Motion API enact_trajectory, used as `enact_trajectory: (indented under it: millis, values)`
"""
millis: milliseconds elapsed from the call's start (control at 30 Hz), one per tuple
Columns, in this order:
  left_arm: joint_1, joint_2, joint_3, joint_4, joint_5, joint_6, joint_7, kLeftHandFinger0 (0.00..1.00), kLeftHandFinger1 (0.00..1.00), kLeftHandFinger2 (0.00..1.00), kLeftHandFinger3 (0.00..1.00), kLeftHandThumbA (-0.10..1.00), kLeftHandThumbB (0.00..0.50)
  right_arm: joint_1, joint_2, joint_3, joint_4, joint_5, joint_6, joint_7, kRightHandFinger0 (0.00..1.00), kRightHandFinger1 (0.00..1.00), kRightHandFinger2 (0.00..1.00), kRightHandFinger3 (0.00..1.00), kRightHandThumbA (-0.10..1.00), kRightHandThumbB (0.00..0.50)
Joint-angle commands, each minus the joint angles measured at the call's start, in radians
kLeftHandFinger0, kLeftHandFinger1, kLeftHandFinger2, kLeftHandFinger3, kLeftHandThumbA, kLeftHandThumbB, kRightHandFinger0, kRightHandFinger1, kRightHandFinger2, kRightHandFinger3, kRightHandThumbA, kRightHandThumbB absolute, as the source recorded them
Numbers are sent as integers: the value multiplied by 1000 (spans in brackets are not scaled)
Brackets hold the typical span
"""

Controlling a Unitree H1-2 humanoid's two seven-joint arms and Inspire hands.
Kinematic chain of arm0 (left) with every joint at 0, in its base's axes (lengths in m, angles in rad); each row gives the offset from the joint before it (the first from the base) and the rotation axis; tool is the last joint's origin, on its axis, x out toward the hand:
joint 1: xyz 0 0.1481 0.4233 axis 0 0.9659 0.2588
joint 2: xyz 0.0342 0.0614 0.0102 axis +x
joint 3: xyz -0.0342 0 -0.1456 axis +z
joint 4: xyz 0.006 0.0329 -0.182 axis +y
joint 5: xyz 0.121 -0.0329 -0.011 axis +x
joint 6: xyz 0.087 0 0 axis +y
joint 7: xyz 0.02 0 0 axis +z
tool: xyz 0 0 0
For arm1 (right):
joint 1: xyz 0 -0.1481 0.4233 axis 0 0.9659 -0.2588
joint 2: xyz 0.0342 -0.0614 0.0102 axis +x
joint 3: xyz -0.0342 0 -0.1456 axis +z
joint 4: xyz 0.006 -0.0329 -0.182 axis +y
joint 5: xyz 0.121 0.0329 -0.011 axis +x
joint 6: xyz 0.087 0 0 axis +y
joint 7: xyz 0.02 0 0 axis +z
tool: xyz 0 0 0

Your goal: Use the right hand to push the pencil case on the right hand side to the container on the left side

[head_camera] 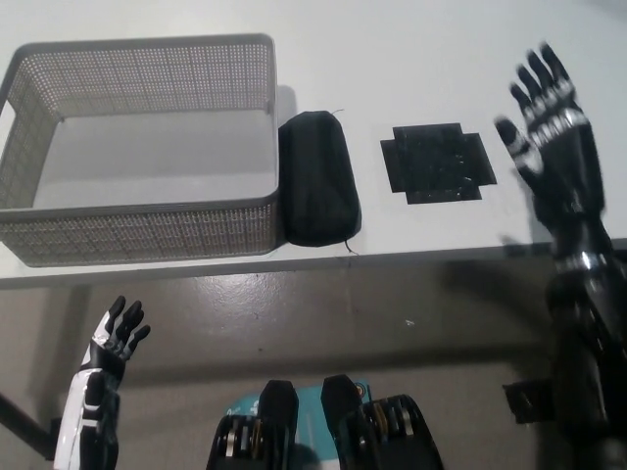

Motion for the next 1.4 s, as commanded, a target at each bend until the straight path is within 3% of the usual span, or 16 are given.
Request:
enact_trajectory:
  millis: [0, 267, 367, 433, 500, 633, 733, 867, 1033, 1133, 1367]
  values:
    - [-36, 19, 4, -32, -18, -34, -14, 1000, 1000, 1000, 1000, 1000, 244, 231, -60, 45, -487, 5, 81, 33, 1000, 1000, 1000, 1000, 1000, 396]
    - [-79, 40, 27, -10, -23, -34, -3, 1000, 1000, 1000, 1000, 1000, 276, 404, -46, 102, -393, -5, -52, 71, 1000, 1000, 1000, 1000, 1000, 366]
    - [-93, 43, 31, 1, -33, -34, -5, 1000, 1000, 1000, 1000, 1000, 286, 455, -40, 129, -356, -64, -25, 38, 1000, 1000, 1000, 1000, 1000, 439]
    - [-100, 44, 26, 8, -41, -34, -7, 1000, 1000, 1000, 1000, 1000, 293, 466, -27, 133, -297, -94, -57, 15, 1000, 1000, 1000, 1000, 1000, 362]
    - [-107, 47, 27, 13, -45, -34, -9, 1000, 1000, 1000, 1000, 1000, 293, 460, -24, 134, -237, -126, -85, -2, 1000, 1000, 1000, 1000, 1000, 333]
    - [-114, 56, 33, 12, -51, -34, -12, 1000, 1000, 1000, 1000, 1000, 278, 446, -20, 131, -194, -139, -72, -22, 1000, 1000, 1000, 1000, 1000, 333]
    - [-113, 57, 37, 10, -43, -34, -5, 1000, 1000, 1000, 1000, 1000, 274, 438, -19, 130, -180, -135, -62, -24, 1000, 1000, 1000, 1000, 1000, 367]
    - [-117, 57, 40, 27, -42, -34, -9, 1000, 1000, 1000, 1000, 1000, 263, 428, -15, 134, -171, -78, -56, 3, 1000, 1000, 1000, 1000, 1000, 376]
    - [-126, 53, 42, 53, -28, -34, -10, 1000, 1000, 1000, 1000, 1000, 254, 423, -18, 149, -166, -48, -61, 31, 1000, 1000, 1000, 1000, 1000, 316]
    - [-125, 54, 40, 70, -15, -34, -10, 1000, 1000, 1000, 1000, 1000, 242, 425, -19, 150, -178, -60, -62, 21, 1000, 1000, 1000, 1000, 1000, 306]
    - [-105, 50, 38, 86, 0, -34, -6, 1000, 1000, 1000, 1000, 1000, 233, 420, -18, 136, -177, -82, -67, -8, 1000, 1000, 1000, 1000, 1000, 364]
